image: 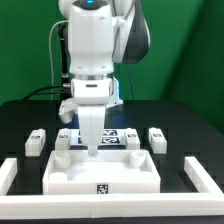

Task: Assemble desk

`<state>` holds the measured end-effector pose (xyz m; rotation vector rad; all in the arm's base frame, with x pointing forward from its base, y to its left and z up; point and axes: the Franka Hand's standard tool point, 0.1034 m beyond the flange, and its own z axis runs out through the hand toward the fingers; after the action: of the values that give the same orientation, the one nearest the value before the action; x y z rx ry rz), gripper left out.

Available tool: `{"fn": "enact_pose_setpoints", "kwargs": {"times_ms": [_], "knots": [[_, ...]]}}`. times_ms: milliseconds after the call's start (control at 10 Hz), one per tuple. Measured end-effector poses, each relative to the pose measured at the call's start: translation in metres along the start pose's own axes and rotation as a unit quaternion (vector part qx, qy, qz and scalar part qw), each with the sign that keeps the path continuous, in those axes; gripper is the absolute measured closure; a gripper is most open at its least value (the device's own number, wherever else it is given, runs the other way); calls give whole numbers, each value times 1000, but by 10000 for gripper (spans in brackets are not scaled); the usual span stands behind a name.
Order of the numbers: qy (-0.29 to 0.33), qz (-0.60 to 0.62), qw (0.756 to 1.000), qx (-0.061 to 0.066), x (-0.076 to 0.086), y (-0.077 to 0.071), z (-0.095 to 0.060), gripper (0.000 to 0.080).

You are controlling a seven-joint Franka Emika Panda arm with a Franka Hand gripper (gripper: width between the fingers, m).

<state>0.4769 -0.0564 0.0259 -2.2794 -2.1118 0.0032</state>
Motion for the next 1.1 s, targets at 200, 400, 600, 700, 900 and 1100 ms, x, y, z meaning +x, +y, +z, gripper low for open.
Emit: {"fn": "enact_pose_setpoints", "kwargs": {"times_ms": [200, 400, 600, 700, 900, 1100], "knots": [[3, 10, 1000, 2, 7, -2, 10, 150], [7, 27, 999, -24, 24, 6, 14, 150], [7, 31, 999, -27, 24, 7, 14, 162], [7, 31, 999, -27, 24, 7, 14, 162], [7, 31, 999, -27, 24, 7, 14, 511], [7, 31, 999, -27, 24, 7, 15, 647]]}}
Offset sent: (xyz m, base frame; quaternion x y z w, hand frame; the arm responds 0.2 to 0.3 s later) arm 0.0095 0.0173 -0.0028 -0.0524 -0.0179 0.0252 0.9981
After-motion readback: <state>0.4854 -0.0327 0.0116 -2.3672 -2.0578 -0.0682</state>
